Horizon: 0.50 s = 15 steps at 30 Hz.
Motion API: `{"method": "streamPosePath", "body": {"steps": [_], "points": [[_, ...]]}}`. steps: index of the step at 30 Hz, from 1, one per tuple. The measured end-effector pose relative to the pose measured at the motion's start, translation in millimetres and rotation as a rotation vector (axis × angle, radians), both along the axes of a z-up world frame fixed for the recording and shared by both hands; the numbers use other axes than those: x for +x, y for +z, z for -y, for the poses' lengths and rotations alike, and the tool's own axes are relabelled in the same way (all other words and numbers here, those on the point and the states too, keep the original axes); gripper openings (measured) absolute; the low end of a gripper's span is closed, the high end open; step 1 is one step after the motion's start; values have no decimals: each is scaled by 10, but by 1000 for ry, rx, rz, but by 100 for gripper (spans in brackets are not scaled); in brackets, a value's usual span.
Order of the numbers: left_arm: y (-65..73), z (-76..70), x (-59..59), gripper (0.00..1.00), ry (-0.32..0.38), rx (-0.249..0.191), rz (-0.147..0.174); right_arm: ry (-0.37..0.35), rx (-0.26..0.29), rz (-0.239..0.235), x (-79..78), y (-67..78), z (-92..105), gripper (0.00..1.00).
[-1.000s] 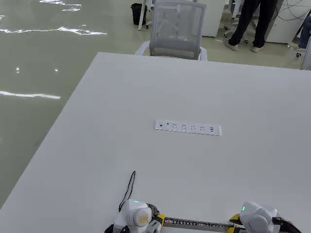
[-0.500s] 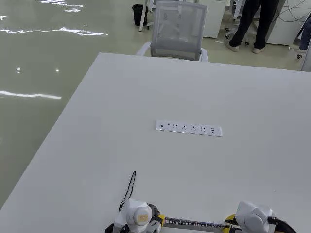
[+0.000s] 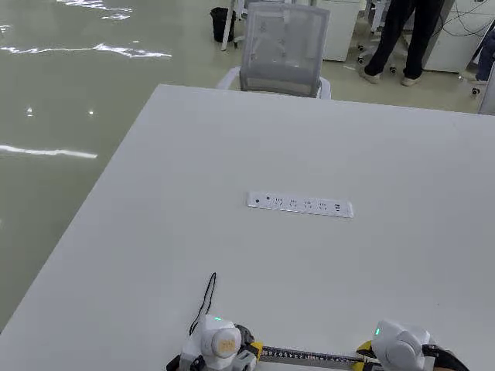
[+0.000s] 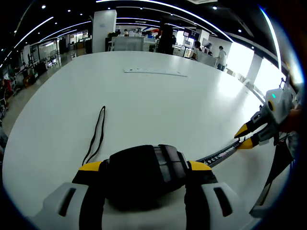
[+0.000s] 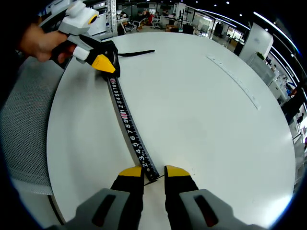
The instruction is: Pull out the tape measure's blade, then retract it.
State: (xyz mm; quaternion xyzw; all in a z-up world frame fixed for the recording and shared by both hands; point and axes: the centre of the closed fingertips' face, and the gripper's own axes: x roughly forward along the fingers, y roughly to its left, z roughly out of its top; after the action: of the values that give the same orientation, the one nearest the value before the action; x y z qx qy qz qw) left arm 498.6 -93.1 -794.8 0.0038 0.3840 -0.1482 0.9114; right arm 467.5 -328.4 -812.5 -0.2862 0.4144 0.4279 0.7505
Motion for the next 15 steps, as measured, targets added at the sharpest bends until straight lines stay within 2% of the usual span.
{"method": "streamPosePath", "body": {"steps": [15], "points": [[-7, 1, 2, 65, 0, -2, 3, -1, -4, -2, 16, 3, -60, 16]]}}
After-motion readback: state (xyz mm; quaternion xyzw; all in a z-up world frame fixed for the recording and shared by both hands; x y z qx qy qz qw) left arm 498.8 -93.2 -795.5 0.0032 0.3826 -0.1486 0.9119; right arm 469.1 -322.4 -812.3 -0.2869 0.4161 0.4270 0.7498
